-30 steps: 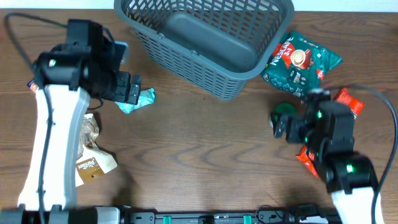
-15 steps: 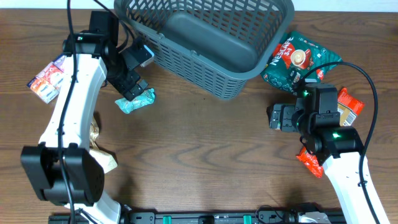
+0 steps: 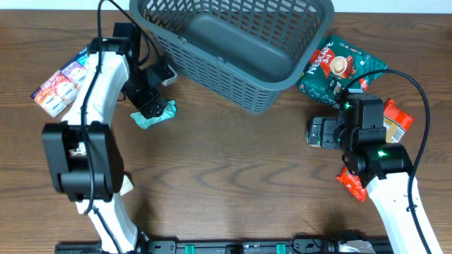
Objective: Pack container
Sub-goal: 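Reach the left gripper to the mint-green wipe pouch and grasp it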
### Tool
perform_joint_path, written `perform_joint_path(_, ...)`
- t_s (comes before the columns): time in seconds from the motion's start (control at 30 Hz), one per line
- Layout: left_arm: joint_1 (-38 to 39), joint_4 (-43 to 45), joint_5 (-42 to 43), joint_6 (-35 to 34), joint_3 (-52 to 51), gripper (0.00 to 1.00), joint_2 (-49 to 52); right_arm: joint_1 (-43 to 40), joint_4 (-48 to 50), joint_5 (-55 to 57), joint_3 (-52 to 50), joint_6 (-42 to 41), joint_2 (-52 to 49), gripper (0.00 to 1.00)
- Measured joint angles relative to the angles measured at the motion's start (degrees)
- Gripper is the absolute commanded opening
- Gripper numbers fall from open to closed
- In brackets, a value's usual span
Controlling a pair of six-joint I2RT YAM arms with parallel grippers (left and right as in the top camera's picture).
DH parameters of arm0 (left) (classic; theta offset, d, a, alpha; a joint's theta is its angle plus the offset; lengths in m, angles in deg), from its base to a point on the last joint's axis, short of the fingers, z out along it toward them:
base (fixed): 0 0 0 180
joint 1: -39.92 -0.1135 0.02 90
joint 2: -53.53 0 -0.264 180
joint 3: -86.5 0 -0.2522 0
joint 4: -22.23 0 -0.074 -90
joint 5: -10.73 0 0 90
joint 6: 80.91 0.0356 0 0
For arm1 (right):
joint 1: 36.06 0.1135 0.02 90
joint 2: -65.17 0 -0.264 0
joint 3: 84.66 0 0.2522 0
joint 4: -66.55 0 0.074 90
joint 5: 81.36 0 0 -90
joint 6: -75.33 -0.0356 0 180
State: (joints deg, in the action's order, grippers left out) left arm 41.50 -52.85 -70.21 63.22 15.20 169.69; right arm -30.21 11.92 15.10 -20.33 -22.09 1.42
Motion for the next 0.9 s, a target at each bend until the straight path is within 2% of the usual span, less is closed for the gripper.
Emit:
perform_joint_path(0.47, -1.3, 2.0, 0.0, 1.7, 0.0, 0.98, 10.3, 0.0, 2.1, 0.3, 0.0, 0.0, 0.0, 0.99)
perform_joint_path(0.57, -1.3, 1.6, 0.0, 1.7, 0.2, 0.85, 10.5, 0.0, 2.2, 0.3, 0.0, 0.0, 0.0, 0.99)
perform_joint_path(0.7, -1.3, 0.4, 0.0, 1.7, 0.2, 0.53, 10.7, 0.0, 2.2, 0.5, 0.0, 0.0, 0.0, 0.99)
perform_joint_path(0.77, -1.3, -0.5, 0.0, 1.8, 0.2, 0.49, 10.8, 0.0, 2.4, 0.5, 0.0, 0.0, 0.0, 0.99)
perform_joint_path(0.9, -1.3, -1.6, 0.0, 0.5, 0.2, 0.3, 10.8, 0.0, 2.7, 0.6, 0.0, 0.0, 0.0, 0.99)
